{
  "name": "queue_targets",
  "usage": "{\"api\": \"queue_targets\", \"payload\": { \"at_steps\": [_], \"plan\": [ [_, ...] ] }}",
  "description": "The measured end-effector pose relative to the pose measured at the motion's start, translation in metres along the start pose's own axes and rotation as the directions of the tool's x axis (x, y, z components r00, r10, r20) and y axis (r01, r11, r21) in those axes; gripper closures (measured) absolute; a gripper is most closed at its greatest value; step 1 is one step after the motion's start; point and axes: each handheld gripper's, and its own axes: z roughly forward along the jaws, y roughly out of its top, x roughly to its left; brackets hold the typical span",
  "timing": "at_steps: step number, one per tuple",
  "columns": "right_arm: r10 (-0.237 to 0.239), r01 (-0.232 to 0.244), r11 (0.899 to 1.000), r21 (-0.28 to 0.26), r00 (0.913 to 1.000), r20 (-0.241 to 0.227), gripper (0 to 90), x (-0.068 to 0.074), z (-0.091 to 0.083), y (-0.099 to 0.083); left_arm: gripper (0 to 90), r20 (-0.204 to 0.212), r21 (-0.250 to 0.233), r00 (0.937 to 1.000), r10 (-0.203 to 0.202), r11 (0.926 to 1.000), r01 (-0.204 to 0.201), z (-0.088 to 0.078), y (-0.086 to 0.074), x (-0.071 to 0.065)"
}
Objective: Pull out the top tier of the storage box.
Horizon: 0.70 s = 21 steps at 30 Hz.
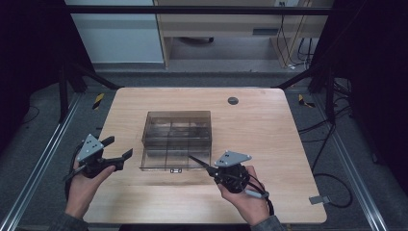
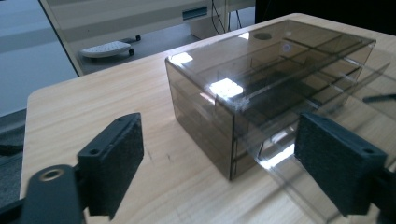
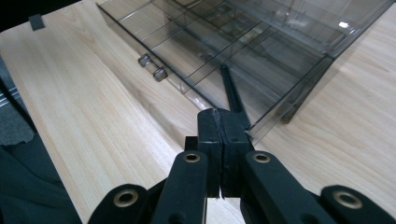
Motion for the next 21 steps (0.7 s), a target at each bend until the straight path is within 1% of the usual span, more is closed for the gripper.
{"api": "queue_targets", "payload": {
  "at_steps": [2,5,7,11,12,14,18,21],
  "plan": [
    [-0.002,0.002,1.000,-0.001,1.0000,-0.001,89.5,0.002,0.003,-0.003,20.8,-0.004,0.007,1.0000,-0.002,1.0000,0.002,0.004,0.008,0.000],
    [-0.002,0.002,1.000,0.009,0.9999,-0.011,89.5,0.003,0.008,-0.011,27.3,0.009,0.011,0.9999,-0.010,0.9999,0.010,0.008,0.017,-0.001],
    [0.003,-0.003,1.000,0.011,0.9998,-0.018,89.6,0.003,0.012,-0.015,32.0,0.010,0.011,0.9999,-0.012,0.9999,0.012,0.011,0.022,-0.002],
    [-0.004,0.004,1.000,0.000,0.9995,-0.031,89.7,0.007,0.017,-0.020,40.0,0.023,0.018,0.9994,-0.028,0.9995,0.027,0.017,0.030,-0.006],
    [-0.006,0.006,1.000,-0.003,0.9993,-0.037,89.7,0.007,0.018,-0.021,42.9,0.020,0.015,0.9994,-0.029,0.9995,0.029,0.019,0.032,-0.007],
    [-0.004,0.004,1.000,-0.002,0.9993,-0.036,89.6,0.009,0.021,-0.024,48.4,0.020,0.013,0.9996,-0.017,0.9998,0.017,0.022,0.036,-0.012],
    [0.004,-0.004,1.000,-0.001,0.9990,-0.045,89.6,0.009,0.025,-0.028,55.7,0.005,0.010,1.0000,0.007,0.9999,-0.007,0.025,0.042,-0.017],
    [0.015,-0.015,1.000,-0.001,0.9987,-0.049,89.5,0.009,0.029,-0.031,61.6,-0.002,0.003,1.0000,0.008,1.0000,-0.008,0.026,0.046,-0.018]
  ]
}}
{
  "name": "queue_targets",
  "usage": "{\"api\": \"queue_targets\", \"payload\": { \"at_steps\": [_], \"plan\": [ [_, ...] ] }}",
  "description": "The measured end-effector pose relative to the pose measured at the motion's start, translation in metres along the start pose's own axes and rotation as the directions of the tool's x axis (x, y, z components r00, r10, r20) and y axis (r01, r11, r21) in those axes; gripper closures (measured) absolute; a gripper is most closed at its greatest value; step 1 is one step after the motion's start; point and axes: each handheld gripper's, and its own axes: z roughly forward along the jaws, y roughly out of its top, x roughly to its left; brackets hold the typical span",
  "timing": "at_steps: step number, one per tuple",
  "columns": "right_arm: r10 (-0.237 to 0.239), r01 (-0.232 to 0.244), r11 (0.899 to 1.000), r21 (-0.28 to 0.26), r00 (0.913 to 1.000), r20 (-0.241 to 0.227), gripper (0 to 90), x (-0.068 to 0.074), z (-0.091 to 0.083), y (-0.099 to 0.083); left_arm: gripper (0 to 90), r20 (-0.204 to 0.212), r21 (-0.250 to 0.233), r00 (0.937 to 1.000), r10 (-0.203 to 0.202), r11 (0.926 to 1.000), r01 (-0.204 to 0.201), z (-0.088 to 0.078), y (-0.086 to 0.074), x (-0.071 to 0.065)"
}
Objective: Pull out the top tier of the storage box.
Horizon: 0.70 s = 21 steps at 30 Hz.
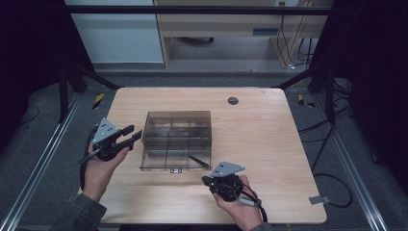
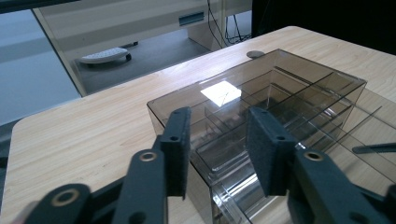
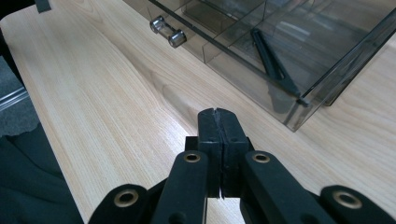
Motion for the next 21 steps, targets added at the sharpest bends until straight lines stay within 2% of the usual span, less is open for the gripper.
{"api": "queue_targets", "payload": {
  "at_steps": [6,12,21],
  "plan": [
    [0.019,-0.019,1.000,0.002,0.9998,-0.007,89.3,0.001,0.012,-0.007,75.6,-0.010,-0.028,0.9999,0.003,0.9996,-0.003,0.004,0.002,-0.002],
    [0.026,-0.026,1.000,-0.002,0.9997,-0.004,89.5,0.001,0.021,-0.010,87.4,0.011,-0.008,0.9998,0.014,0.9999,-0.014,0.013,0.004,-0.004],
    [0.030,-0.030,0.999,-0.009,0.9995,0.001,89.7,0.001,0.026,-0.011,89.6,0.025,0.009,0.9988,0.041,0.9991,-0.041,0.022,0.005,-0.010]
  ]
}}
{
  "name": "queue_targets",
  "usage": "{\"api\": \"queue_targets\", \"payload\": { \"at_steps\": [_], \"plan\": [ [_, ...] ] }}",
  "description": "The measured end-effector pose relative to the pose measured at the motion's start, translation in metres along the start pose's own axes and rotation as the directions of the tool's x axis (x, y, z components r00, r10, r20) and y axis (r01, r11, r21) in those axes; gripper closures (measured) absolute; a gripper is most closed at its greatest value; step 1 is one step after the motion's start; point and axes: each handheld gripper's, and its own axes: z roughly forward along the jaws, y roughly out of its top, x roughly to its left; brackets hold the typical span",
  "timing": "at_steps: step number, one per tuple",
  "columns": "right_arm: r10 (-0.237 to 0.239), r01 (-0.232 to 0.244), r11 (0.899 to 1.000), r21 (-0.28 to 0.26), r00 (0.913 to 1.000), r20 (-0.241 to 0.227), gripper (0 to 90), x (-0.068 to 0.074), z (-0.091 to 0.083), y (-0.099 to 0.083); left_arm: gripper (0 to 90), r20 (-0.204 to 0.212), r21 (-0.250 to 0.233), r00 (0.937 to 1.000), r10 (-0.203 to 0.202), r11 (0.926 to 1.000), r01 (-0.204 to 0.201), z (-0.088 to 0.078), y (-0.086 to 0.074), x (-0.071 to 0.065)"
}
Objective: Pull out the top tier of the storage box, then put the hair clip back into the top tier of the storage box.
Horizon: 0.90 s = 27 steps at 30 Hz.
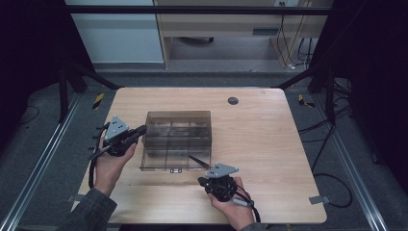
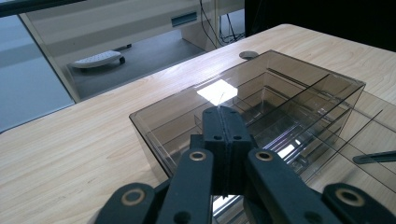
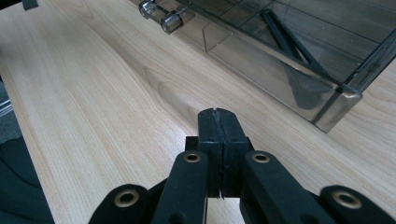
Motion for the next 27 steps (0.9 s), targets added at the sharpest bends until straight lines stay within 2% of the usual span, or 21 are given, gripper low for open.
{"api": "queue_targets", "payload": {
  "at_steps": [15,24,27],
  "plan": [
    [0.003,-0.003,1.000,-0.012,1.0000,-0.002,90.0,0.001,0.008,-0.002,89.5,-0.005,0.004,1.0000,-0.005,1.0000,0.005,0.010,0.000,-0.001],
    [-0.001,0.001,1.000,-0.018,1.0000,-0.004,90.0,0.002,0.009,-0.002,89.3,-0.007,0.027,1.0000,0.001,0.9996,-0.001,0.015,-0.004,-0.002],
    [0.001,-0.001,1.000,-0.017,1.0000,-0.005,90.0,0.003,0.009,-0.002,89.1,-0.007,0.035,0.9999,-0.009,0.9993,0.009,0.017,-0.008,-0.002]
  ]
}}
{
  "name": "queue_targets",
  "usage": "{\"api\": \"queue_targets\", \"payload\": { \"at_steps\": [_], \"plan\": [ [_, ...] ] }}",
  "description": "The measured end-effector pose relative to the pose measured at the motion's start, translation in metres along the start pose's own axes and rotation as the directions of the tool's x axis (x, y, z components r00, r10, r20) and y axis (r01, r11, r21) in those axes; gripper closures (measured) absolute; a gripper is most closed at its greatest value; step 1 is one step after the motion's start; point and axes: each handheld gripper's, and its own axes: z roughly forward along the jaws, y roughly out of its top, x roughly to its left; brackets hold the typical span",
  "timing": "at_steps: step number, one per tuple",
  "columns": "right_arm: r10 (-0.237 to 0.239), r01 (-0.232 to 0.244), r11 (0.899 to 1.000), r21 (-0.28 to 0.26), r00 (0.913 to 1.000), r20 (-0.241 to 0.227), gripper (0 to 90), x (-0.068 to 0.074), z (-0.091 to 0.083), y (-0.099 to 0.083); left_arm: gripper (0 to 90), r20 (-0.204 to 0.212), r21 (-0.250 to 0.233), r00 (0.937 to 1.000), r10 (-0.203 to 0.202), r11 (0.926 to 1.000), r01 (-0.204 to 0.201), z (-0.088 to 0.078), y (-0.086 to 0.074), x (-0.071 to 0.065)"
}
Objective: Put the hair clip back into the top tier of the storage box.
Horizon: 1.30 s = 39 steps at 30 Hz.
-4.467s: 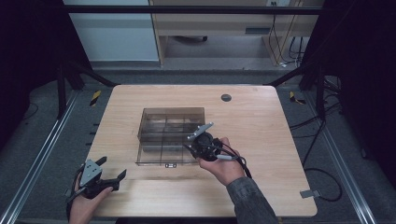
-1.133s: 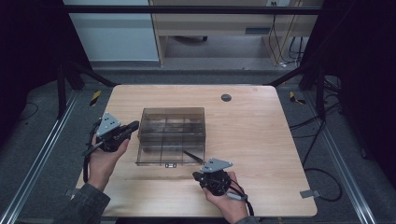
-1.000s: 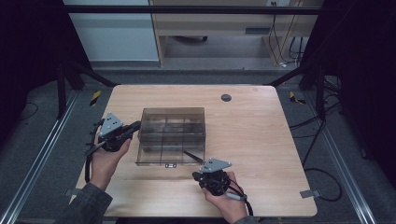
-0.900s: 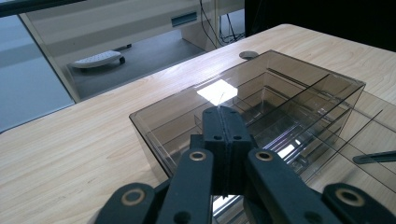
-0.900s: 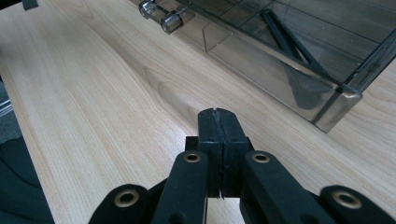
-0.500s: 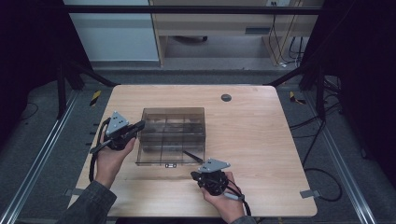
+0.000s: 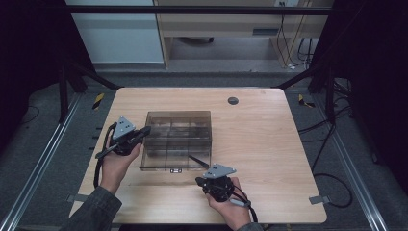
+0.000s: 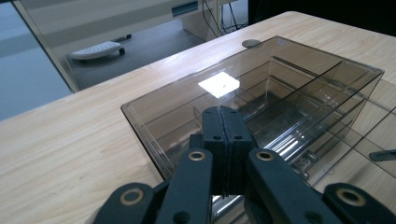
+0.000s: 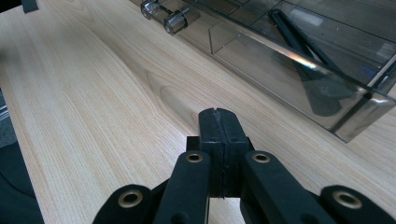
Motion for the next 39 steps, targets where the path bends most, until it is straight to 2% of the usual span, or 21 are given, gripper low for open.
{"api": "queue_targets", "payload": {
  "at_steps": [8,20,32,39],
  "plan": [
    [-0.002,0.002,1.000,-0.005,1.0000,-0.003,90.0,0.000,0.000,-0.002,89.2,0.001,0.021,1.0000,0.003,0.9998,-0.003,0.007,-0.010,-0.002],
    [-0.004,0.004,1.000,-0.006,1.0000,-0.004,90.0,-0.001,-0.001,-0.003,88.7,-0.005,0.037,0.9999,0.009,0.9993,-0.009,0.014,-0.015,-0.003],
    [-0.003,0.003,1.000,-0.007,1.0000,-0.009,90.0,-0.001,-0.002,-0.004,88.2,-0.021,0.043,0.9994,0.026,0.9988,-0.025,0.018,-0.017,-0.002],
    [-0.006,0.006,1.000,-0.004,0.9999,-0.010,90.0,-0.001,-0.002,-0.004,87.8,-0.022,0.041,0.9996,0.019,0.9990,-0.018,0.019,-0.018,-0.002]
  ]
}}
